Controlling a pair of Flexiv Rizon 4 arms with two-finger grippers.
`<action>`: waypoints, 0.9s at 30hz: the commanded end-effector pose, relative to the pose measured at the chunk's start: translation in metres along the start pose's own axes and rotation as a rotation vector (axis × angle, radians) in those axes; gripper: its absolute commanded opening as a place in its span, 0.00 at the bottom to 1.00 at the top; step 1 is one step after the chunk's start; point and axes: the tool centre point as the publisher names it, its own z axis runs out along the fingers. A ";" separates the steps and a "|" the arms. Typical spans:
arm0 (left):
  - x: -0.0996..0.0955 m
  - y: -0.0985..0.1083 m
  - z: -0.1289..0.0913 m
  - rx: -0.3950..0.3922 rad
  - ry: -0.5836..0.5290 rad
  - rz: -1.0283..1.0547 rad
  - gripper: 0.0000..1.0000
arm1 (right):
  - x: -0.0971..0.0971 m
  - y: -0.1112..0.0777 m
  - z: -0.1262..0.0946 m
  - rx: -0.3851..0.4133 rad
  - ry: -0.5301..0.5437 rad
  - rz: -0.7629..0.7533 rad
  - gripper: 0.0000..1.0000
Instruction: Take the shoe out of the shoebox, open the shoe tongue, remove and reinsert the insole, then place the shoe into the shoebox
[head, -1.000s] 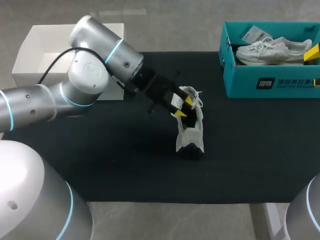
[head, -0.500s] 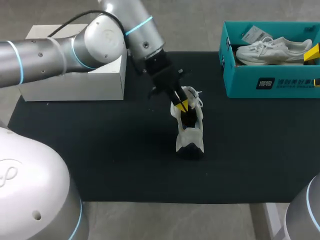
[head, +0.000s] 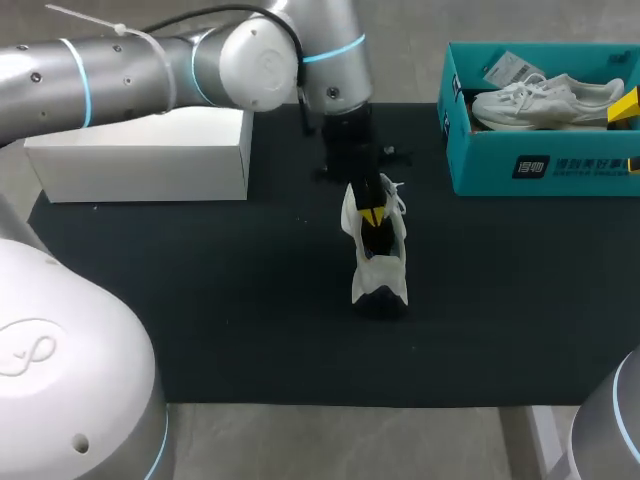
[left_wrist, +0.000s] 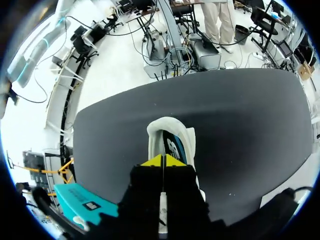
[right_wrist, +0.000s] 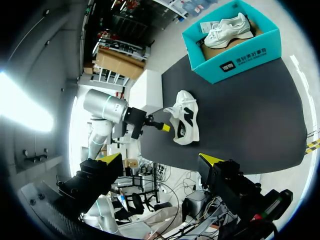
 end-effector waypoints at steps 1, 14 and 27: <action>-0.010 0.018 0.012 0.082 0.179 0.029 0.00 | 0.000 0.001 0.001 0.002 -0.003 0.002 1.00; 0.007 0.018 0.052 0.262 0.314 0.146 0.00 | 0.000 0.001 0.001 0.002 -0.003 0.002 1.00; 0.023 0.011 0.072 0.278 0.265 0.100 0.00 | 0.000 0.001 0.001 0.002 -0.003 0.002 1.00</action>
